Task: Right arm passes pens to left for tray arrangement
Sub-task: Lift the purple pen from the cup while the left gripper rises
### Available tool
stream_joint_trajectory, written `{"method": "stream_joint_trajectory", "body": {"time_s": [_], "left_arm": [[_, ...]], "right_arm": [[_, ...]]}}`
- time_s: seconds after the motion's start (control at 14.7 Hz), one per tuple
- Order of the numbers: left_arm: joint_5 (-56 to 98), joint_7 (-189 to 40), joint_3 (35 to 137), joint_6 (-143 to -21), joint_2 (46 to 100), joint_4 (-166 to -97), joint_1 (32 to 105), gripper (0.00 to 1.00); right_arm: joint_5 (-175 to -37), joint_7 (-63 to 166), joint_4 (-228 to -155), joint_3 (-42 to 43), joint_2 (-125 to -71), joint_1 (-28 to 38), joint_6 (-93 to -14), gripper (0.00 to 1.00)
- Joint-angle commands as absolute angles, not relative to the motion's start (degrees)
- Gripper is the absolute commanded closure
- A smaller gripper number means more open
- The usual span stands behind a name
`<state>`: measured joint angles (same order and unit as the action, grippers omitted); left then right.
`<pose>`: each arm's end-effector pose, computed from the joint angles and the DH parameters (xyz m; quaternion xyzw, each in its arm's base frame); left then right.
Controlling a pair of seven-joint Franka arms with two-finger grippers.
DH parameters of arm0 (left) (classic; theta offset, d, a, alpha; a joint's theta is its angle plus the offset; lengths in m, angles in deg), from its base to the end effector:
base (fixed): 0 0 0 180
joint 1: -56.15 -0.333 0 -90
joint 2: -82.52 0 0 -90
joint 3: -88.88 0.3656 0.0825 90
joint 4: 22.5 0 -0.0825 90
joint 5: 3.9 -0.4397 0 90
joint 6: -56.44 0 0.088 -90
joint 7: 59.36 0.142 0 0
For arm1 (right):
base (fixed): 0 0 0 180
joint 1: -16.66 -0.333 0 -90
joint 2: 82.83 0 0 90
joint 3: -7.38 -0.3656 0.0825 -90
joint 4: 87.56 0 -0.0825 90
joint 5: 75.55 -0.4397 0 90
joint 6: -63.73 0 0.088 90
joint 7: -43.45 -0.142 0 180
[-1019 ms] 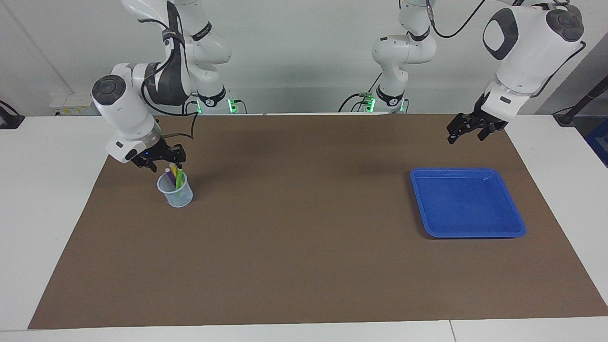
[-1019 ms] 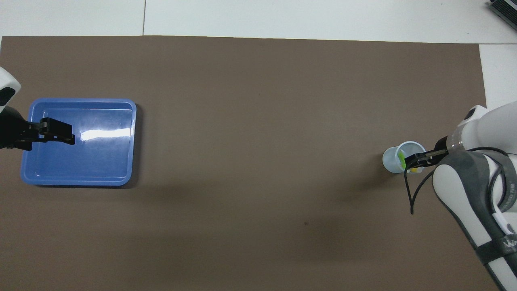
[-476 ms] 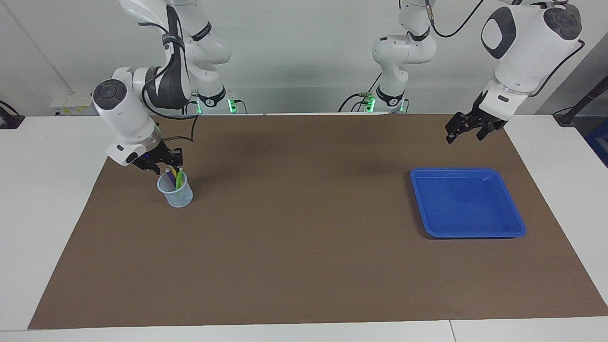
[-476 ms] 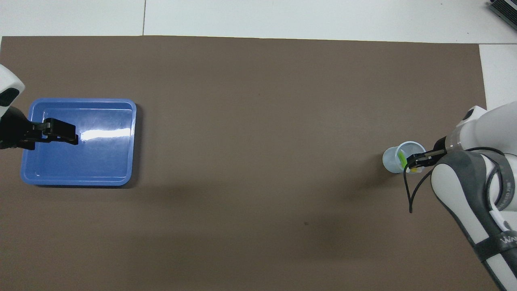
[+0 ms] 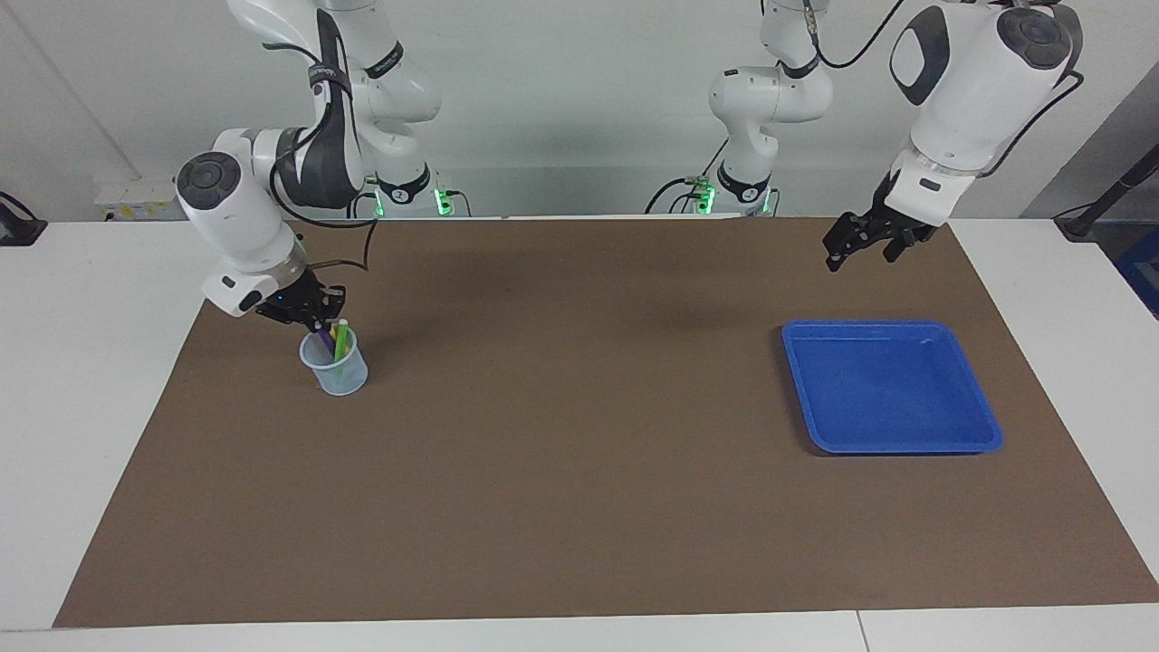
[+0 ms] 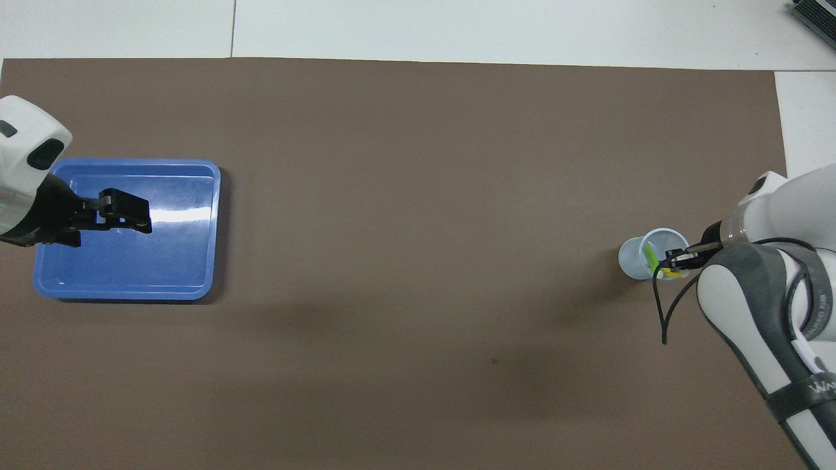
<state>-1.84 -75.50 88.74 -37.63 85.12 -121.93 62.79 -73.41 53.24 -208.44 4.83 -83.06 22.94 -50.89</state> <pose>0.5886 -0.0749 0.5856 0.9961 0.0833 -0.0271 0.0127 0.5730 -0.0408 0.3907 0.9964 0.0615 -0.0581 0.0096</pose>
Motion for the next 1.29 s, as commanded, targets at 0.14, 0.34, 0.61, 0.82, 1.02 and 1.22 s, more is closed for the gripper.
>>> {"method": "stream_joint_trajectory", "body": {"time_s": [0.14,0.34,0.61,0.82,1.02,1.22], "left_arm": [[-1.26,-89.23,85.28,-36.98,86.74,-122.87,64.32,0.00],[3.73,-94.85,85.45,-36.72,86.82,-122.87,64.07,0.00],[5.49,-101.17,85.10,-36.80,87.35,-123.49,64.94,0.00],[9.27,-109.18,85.10,-38.12,87.35,-123.67,65.38,0.00],[10.69,-111.56,85.10,-39.45,87.44,-124.37,65.38,0.00],[11.30,-117.09,85.10,-40.06,87.79,-125.07,65.47,0.00]], "right_arm": [[-72.82,54.70,-209.02,4.40,-82.74,23.69,-51.23,1.00],[-72.82,54.61,-208.59,4.40,-82.83,23.69,-50.88,1.00],[-72.91,54.52,-205.78,4.40,-82.83,23.43,-47.12,1.00],[-72.82,54.52,-204.80,4.31,-82.30,23.43,-45.00,1.00],[-72.91,54.52,-204.46,4.31,-81.69,23.34,-44.03,1.00],[-72.82,54.52,-204.19,4.31,-81.60,22.99,-43.85,1.00]]}}
